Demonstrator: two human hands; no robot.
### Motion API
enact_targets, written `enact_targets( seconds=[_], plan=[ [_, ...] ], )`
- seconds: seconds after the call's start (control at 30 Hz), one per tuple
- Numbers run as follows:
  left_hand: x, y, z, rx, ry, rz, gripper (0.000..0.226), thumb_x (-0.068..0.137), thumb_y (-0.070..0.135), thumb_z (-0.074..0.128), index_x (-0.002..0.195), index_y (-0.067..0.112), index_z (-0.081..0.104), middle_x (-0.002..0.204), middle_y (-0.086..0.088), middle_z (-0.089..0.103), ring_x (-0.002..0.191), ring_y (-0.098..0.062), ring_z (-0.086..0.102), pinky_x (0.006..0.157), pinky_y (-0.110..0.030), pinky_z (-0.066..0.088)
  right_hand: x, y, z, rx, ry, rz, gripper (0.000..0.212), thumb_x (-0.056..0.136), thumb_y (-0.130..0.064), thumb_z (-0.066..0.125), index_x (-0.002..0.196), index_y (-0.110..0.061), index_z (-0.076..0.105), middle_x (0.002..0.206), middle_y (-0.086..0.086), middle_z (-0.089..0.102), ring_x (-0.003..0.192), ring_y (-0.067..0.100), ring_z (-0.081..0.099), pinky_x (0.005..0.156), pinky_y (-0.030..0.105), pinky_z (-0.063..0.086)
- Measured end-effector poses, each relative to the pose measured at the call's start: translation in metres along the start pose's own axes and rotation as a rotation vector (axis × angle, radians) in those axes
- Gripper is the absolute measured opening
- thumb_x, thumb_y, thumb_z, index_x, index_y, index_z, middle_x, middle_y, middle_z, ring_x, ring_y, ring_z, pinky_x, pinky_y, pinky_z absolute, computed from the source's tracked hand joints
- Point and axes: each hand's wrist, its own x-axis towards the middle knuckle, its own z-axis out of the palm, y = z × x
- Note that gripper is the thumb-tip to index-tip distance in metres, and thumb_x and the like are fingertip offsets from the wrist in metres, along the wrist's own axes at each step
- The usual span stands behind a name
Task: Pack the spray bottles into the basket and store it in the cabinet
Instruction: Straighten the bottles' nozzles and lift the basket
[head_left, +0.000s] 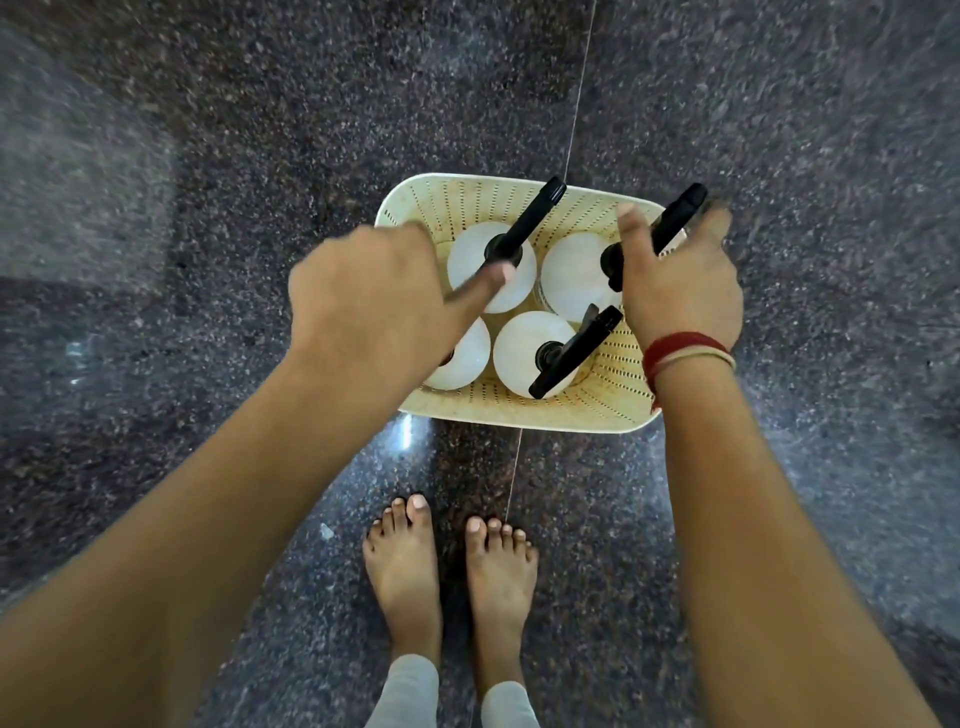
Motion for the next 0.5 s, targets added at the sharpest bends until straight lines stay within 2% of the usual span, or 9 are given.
enact_targets(
  seconds=[0.03,0.07,0.1,0.13,0.17,0.23,0.3,0.43,0.5],
  plan=[
    [0.008,0.002,-0.003,-0.113,0.034,-0.015,0.072,0.080,0.077,0.033,0.096,0.011,0.057,0.071,-0.007,0.056,0.062,-0.026,0.051,0.049,-0.027,0.034,0.020,-0.012,-0.028,0.304,0.147,0.052,0.051,0.095,-0.027,0.040,0.134,0.006,0.033,0.130,0.039,0.046,0.100,0.046,0.057,0.112,0.027,0.008],
    [0.018,0.004,-0.003,-0.248,0.031,-0.025,0.072,0.082,0.073,0.037,0.112,0.010,0.055,0.093,-0.010,0.063,0.083,-0.030,0.058,0.061,-0.034,0.043,0.039,-0.021,-0.052,0.447,0.360,0.116,0.067,0.091,-0.046,0.044,0.138,0.000,0.032,0.134,0.032,0.047,0.104,0.042,0.058,0.112,0.029,0.016],
    [0.029,0.008,-0.001,-0.389,-0.008,-0.024,0.073,0.083,0.070,0.041,0.126,0.010,0.049,0.115,-0.012,0.060,0.105,-0.031,0.056,0.078,-0.041,0.046,0.054,-0.011,-0.074,0.583,0.480,0.258,0.080,0.085,-0.061,0.045,0.145,-0.010,0.028,0.143,0.021,0.041,0.120,0.035,0.052,0.112,0.036,0.023],
    [0.038,0.015,0.003,-0.523,-0.070,-0.012,0.076,0.083,0.067,0.045,0.135,0.011,0.042,0.131,-0.011,0.053,0.120,-0.029,0.050,0.093,-0.041,0.041,0.058,0.002,-0.075,0.727,0.472,0.384,0.084,0.083,-0.066,0.045,0.148,-0.018,0.024,0.150,0.012,0.034,0.133,0.027,0.041,0.114,0.039,0.027],
    [0.045,0.022,0.007,-0.634,-0.135,0.001,0.079,0.083,0.064,0.050,0.140,0.012,0.036,0.140,-0.010,0.045,0.128,-0.027,0.043,0.100,-0.037,0.036,0.055,0.003,-0.069,0.849,0.414,0.414,0.082,0.084,-0.063,0.047,0.149,-0.021,0.022,0.154,0.007,0.029,0.139,0.020,0.033,0.115,0.040,0.027],
    [0.055,0.036,0.016,-0.745,-0.262,0.023,0.084,0.081,0.058,0.058,0.144,0.012,0.028,0.148,-0.009,0.036,0.134,-0.024,0.036,0.103,-0.029,0.030,0.040,-0.006,-0.054,1.097,0.365,0.453,0.079,0.087,-0.054,0.053,0.150,-0.020,0.021,0.155,0.004,0.026,0.141,0.013,0.028,0.117,0.038,0.025],
    [0.060,0.049,0.029,-0.722,-0.315,0.056,0.077,0.084,0.047,0.061,0.144,0.011,0.028,0.146,-0.010,0.033,0.132,-0.024,0.038,0.102,-0.026,0.030,0.033,-0.011,-0.040,1.140,0.374,0.438,0.082,0.085,-0.048,0.060,0.150,-0.019,0.020,0.157,0.003,0.024,0.142,0.011,0.026,0.118,0.035,0.023],
    [0.057,0.055,0.044,-0.644,-0.196,0.097,0.040,0.095,0.023,0.050,0.132,0.010,0.041,0.134,-0.013,0.035,0.115,-0.026,0.049,0.095,-0.025,0.036,0.048,-0.027,-0.027,1.154,0.446,0.410,0.081,0.086,-0.030,0.063,0.150,-0.017,0.015,0.156,0.004,0.026,0.143,0.015,0.027,0.118,0.038,0.024],
    [0.055,0.054,0.049,-0.657,-0.150,0.106,0.035,0.098,0.020,0.044,0.131,0.009,0.041,0.135,-0.013,0.034,0.113,-0.025,0.050,0.091,-0.023,0.037,0.052,-0.038,-0.022,1.157,0.445,0.395,0.071,0.090,-0.016,0.054,0.150,-0.014,0.017,0.154,0.006,0.031,0.140,0.016,0.032,0.117,0.031,0.025]
  ],
)
